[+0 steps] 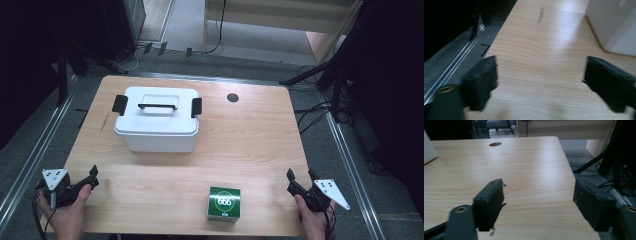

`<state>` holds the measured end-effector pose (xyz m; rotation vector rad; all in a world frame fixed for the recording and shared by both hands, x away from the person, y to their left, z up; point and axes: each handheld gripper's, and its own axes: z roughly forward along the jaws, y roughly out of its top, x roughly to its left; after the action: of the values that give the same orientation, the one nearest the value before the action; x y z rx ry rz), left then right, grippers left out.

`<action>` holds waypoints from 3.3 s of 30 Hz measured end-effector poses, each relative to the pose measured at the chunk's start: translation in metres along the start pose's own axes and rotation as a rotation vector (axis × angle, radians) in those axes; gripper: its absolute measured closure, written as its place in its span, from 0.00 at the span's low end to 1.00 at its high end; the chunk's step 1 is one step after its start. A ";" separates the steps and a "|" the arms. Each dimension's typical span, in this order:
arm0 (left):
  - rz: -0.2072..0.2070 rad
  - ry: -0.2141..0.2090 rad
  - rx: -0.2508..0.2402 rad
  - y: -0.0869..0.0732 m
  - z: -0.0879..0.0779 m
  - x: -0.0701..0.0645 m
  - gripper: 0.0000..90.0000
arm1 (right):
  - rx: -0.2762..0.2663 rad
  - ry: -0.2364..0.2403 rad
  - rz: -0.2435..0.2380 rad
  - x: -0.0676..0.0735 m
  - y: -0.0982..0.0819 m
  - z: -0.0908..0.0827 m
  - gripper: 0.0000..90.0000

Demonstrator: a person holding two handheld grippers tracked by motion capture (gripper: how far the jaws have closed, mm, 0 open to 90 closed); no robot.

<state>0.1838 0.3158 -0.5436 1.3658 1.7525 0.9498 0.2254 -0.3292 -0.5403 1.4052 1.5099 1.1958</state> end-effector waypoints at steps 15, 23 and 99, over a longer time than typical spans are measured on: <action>0.081 -0.269 0.025 -0.007 -0.028 -0.069 0.60 | 0.065 0.189 -0.067 0.061 0.006 -0.030 0.53; 0.188 -0.399 0.076 -0.018 -0.038 -0.119 0.77 | 0.113 0.288 -0.032 0.080 -0.002 -0.044 0.59; 0.042 -0.283 0.116 0.095 0.066 -0.051 1.00 | 0.249 0.501 -0.331 0.226 0.111 0.130 1.00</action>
<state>0.2941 0.2902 -0.4871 1.5344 1.5882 0.6481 0.3526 -0.0908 -0.4551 0.9814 2.2044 1.2317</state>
